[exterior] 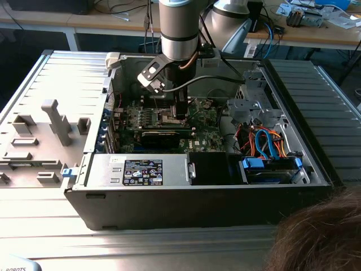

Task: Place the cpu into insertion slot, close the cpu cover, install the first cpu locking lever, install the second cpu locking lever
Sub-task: 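Place the cpu into insertion slot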

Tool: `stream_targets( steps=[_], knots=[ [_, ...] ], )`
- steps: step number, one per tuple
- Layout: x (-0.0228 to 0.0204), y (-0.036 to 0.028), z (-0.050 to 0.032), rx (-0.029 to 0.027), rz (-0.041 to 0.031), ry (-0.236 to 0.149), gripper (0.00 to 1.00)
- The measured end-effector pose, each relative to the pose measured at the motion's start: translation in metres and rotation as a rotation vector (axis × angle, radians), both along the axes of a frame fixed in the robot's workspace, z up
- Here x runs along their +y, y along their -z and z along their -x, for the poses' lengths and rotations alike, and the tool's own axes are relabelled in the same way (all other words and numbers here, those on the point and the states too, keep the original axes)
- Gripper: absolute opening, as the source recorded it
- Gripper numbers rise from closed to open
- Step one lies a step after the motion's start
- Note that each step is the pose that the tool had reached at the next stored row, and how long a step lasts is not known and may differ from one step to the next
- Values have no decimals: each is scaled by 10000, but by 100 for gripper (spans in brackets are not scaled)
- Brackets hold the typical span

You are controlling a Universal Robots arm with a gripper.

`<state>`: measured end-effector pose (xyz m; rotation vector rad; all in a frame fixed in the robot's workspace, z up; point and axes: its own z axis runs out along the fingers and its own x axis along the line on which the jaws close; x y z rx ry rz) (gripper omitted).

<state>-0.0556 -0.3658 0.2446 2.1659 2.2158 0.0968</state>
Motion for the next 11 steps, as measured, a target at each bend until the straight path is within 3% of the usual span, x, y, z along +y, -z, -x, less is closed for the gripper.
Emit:
stream_targets(
  steps=[11],
  knots=[
    [0, 5, 0, 0, 0, 188, 55]
  ],
)
